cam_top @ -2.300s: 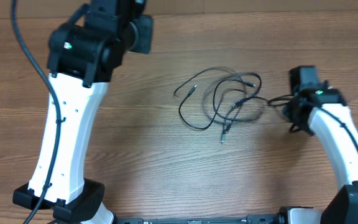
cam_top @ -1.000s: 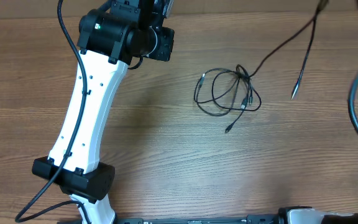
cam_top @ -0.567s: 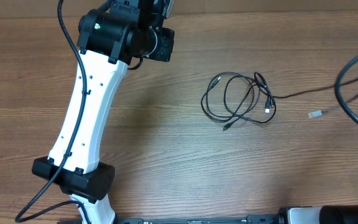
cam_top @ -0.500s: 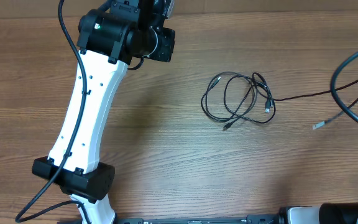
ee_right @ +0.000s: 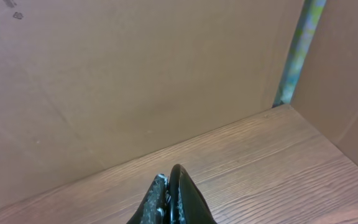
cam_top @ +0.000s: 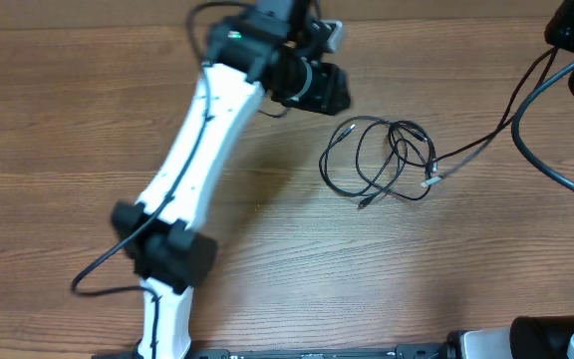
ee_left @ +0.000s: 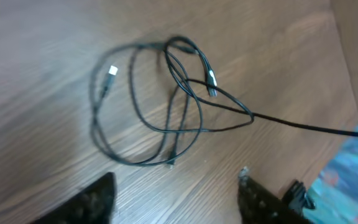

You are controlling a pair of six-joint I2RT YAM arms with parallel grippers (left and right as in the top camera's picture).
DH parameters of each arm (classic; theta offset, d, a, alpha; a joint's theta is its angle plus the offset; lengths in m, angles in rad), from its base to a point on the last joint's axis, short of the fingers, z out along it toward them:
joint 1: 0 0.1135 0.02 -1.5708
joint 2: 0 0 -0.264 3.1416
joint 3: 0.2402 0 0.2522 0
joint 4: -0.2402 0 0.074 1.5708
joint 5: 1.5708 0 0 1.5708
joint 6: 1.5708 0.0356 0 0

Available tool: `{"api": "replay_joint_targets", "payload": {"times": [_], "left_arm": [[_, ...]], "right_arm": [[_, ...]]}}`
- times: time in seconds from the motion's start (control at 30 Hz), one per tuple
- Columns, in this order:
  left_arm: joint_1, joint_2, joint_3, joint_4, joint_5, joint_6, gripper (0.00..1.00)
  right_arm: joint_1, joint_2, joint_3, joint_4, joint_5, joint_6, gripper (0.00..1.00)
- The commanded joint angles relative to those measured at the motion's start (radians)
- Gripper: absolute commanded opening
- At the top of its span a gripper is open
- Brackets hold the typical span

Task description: Untangle cables

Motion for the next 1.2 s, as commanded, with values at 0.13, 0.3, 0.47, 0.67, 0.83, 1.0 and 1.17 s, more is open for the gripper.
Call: {"api": "replay_joint_targets", "payload": {"times": [0.13, 0.3, 0.47, 0.67, 0.83, 1.0, 1.17], "left_arm": [[-0.084, 0.138, 0.012, 0.09, 0.122, -0.105, 0.77], [-0.119, 0.209, 0.012, 0.197, 0.15, -0.275, 0.86], [-0.152, 0.257, 0.012, 0.275, 0.149, -0.367, 0.86], [-0.188, 0.318, 0.012, 0.298, 0.145, -0.402, 0.87], [-0.212, 0.352, 0.012, 0.294, 0.146, -0.434, 0.87], [-0.236, 0.353, 0.012, 0.264, 0.111, -0.433, 0.79], [-0.272, 0.353, 0.01, 0.146, -0.121, -0.428, 0.79]], "right_arm": [[-0.002, -0.009, 0.007, -0.005, -0.018, 0.003, 0.04], [-0.002, -0.009, 0.007, -0.017, -0.018, 0.003, 0.04], [-0.002, -0.009, 0.007, -0.021, -0.018, 0.003, 0.04], [-0.002, -0.009, 0.007, -0.022, -0.018, 0.003, 0.04], [-0.002, -0.009, 0.007, -0.022, -0.018, 0.003, 0.04], [-0.002, -0.009, 0.007, -0.021, -0.018, 0.003, 0.04], [-0.002, -0.009, 0.007, -0.022, -0.018, 0.003, 0.04]]}}
